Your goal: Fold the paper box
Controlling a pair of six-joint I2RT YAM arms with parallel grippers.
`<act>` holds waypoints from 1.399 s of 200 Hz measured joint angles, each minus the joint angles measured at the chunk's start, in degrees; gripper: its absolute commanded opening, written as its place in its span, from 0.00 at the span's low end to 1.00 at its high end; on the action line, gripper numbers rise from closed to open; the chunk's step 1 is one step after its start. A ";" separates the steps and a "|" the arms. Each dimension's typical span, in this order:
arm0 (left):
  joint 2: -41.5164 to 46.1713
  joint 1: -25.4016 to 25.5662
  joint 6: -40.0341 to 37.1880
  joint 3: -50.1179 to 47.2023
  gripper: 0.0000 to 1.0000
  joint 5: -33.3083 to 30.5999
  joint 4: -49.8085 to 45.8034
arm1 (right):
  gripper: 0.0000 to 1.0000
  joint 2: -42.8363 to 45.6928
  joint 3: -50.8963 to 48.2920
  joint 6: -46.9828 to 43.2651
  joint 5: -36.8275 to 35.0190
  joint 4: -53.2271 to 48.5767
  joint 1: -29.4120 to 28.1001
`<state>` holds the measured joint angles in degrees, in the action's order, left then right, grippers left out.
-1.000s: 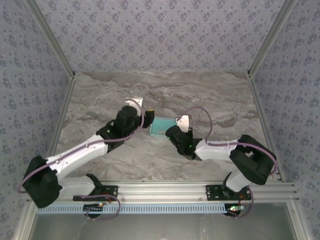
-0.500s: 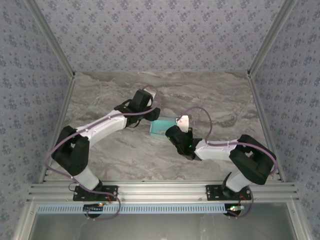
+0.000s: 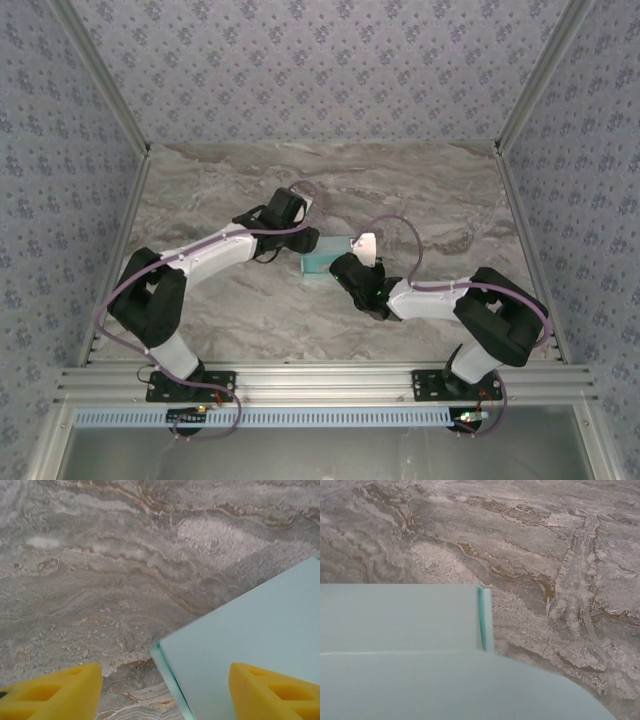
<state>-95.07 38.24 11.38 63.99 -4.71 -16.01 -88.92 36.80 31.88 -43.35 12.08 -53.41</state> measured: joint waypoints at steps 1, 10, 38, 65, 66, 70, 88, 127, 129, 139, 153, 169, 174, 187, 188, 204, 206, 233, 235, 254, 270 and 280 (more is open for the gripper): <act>0.00 0.00 0.00 -0.15 0.67 0.00 0.02 | 0.18 0.00 0.00 0.00 0.02 -0.04 0.00; -0.11 0.02 0.02 -0.96 0.67 0.00 0.17 | 0.20 0.11 0.00 0.04 0.31 -0.57 -0.13; -1.81 0.13 0.22 -2.14 0.66 0.00 0.70 | 0.27 1.92 -0.02 -0.46 1.25 -1.90 -0.87; -2.23 0.61 0.24 -2.23 0.66 -0.28 1.25 | 0.31 5.42 -0.52 -1.05 2.69 -3.26 -1.40; -2.23 0.68 0.24 -2.23 0.66 -0.28 1.25 | 0.32 5.60 -0.57 -1.07 2.75 -3.34 -1.40; -2.23 0.79 0.24 -2.23 0.66 -0.33 1.27 | 0.32 6.21 -0.70 -1.11 3.02 -3.65 -1.44; -2.23 1.33 0.24 -2.23 0.66 -0.74 1.46 | 0.33 8.57 -1.36 -1.33 4.00 -4.98 -1.62; -2.93 2.08 0.24 -2.23 0.66 -1.31 2.45 | 0.35 14.86 -3.72 -1.55 6.38 -9.07 -1.77; -2.99 2.08 0.24 -2.23 0.66 -1.31 2.51 | 0.35 15.41 -3.91 -1.57 6.56 -9.38 -1.77; -3.30 2.19 0.24 -2.21 0.66 -1.73 2.69 | 0.36 18.21 -4.61 -1.95 7.30 -10.95 -1.77; -3.65 2.47 0.24 -2.21 0.66 -2.21 2.75 | 0.37 22.45 -5.09 -2.64 8.35 -13.33 -1.77; -3.80 2.99 0.24 -2.21 0.65 -2.64 2.73 | 0.38 26.95 -5.09 -3.54 9.57 -15.32 -1.77; -3.85 3.08 0.24 -2.16 0.65 -2.80 2.75 | 0.39 28.22 -5.03 -3.98 9.92 -15.91 -1.75; -3.98 3.43 0.24 -1.99 0.66 -3.04 2.73 | 0.41 30.62 -4.35 -4.90 10.99 -17.70 -1.53; -3.98 3.43 0.24 -1.99 0.65 -3.04 2.73 | 0.42 30.71 -4.28 -5.01 11.06 -17.81 -1.51; -4.11 3.65 0.22 -1.84 0.66 -3.30 2.75 | 0.44 31.15 -2.14 -6.29 12.92 -19.58 -0.44; -4.11 3.72 0.22 -1.84 0.65 -3.39 2.75 | 0.45 31.04 -1.79 -6.34 13.31 -19.80 -0.20; -4.11 3.85 0.22 -1.79 0.65 -3.76 2.73 | 0.49 27.45 2.58 -8.15 17.40 -20.70 4.37; -4.11 3.85 0.22 -1.79 0.65 -3.76 2.73 | 0.50 27.08 2.89 -8.35 17.81 -20.72 4.76; -4.11 3.91 0.22 -1.79 0.66 -3.91 2.73 | 0.52 22.47 5.49 -9.57 21.62 -20.72 8.57; -4.11 3.91 0.22 -1.79 0.65 -4.02 2.75 | 0.52 18.29 7.21 -10.64 24.72 -20.76 11.37; -4.11 3.96 0.22 -1.79 0.65 -4.13 2.75 | 0.53 15.45 8.22 -11.26 26.38 -20.81 12.83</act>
<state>-99.18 42.19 11.60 62.19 -8.84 -13.26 -73.47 45.01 20.62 -16.97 -8.73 -40.58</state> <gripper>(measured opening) 0.654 0.524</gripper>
